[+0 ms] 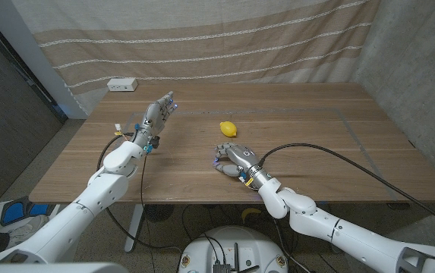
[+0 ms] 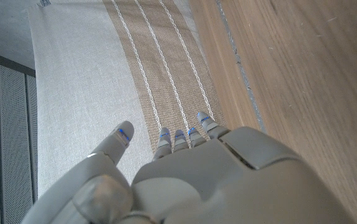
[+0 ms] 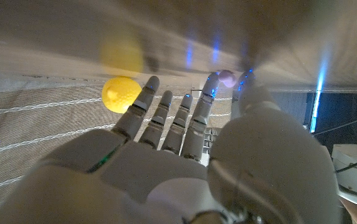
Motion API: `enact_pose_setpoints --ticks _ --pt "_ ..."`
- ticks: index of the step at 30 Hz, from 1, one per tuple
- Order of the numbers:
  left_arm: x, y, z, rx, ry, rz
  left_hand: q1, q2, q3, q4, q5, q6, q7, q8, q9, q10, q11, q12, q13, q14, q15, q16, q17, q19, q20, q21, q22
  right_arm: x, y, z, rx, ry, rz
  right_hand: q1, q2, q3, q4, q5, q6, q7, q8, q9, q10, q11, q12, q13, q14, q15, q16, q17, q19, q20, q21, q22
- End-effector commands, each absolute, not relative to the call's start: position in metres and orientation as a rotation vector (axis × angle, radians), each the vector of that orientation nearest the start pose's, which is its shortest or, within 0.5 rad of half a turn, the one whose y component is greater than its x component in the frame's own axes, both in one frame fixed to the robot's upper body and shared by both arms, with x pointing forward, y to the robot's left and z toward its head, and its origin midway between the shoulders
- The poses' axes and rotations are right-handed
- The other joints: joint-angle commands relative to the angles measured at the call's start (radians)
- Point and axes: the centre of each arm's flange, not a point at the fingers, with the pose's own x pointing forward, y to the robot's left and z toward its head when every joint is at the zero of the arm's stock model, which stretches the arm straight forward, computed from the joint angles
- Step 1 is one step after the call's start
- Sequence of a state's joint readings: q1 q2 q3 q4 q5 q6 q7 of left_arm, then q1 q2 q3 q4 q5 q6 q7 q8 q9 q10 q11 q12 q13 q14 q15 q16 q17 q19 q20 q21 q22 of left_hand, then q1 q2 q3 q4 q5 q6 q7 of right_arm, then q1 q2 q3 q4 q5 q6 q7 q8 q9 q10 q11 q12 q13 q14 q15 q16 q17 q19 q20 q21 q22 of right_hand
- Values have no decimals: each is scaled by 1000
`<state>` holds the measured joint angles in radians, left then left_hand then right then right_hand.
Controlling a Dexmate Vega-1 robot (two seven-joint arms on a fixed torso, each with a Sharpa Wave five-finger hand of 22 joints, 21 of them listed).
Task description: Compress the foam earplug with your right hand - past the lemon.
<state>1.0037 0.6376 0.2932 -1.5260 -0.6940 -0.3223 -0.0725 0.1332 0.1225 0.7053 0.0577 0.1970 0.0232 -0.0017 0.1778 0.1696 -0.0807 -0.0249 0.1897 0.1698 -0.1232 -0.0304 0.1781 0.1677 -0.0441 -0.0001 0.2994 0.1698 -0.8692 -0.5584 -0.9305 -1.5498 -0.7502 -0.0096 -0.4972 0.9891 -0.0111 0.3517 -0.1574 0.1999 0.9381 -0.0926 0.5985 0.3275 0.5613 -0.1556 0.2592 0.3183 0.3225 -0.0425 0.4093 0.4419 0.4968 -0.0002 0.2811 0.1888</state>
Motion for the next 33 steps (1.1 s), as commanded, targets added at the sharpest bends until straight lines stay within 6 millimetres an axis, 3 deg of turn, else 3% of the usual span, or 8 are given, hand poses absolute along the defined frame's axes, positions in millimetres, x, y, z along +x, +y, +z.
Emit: enact_pose_setpoints --ticks 1,9,18,33 --pt "593 308 -24 1 -677 -278 -7 57 2 2 8 6 -2 2 3 0 0 0 5 0 -5 2 2 3 1 -1 3 572 -67 -161 -1315 -953 128 35 23 3 -11 -5 85 32 27 -8 22 -10 10 8 14 -159 14 8 15 -6 6 2" --pt "594 308 -24 -5 -672 -277 -7 55 1 1 8 5 -2 2 3 -1 0 0 5 0 -5 2 2 4 1 -4 3 574 -69 -163 -1311 -961 120 69 29 1 -14 -16 127 55 41 -25 78 -20 24 7 29 -168 23 10 27 -15 10 2" --pt "597 307 -23 -4 -674 -282 -8 53 0 -2 7 4 -2 1 3 -1 -1 0 5 -1 -6 1 2 5 1 -7 3 575 -71 -161 -1298 -996 108 108 24 31 -22 -10 154 84 44 -47 113 -29 29 5 61 -173 6 -12 45 -34 16 1" --pt "601 308 -21 -4 -674 -282 -8 52 -2 -5 7 4 -1 2 3 -2 -1 0 5 -2 -6 0 1 8 -1 -13 4 579 -74 -146 -1236 -1074 46 119 14 50 -16 -10 160 85 39 -67 132 -28 27 2 93 -172 -5 -25 67 -45 23 1"
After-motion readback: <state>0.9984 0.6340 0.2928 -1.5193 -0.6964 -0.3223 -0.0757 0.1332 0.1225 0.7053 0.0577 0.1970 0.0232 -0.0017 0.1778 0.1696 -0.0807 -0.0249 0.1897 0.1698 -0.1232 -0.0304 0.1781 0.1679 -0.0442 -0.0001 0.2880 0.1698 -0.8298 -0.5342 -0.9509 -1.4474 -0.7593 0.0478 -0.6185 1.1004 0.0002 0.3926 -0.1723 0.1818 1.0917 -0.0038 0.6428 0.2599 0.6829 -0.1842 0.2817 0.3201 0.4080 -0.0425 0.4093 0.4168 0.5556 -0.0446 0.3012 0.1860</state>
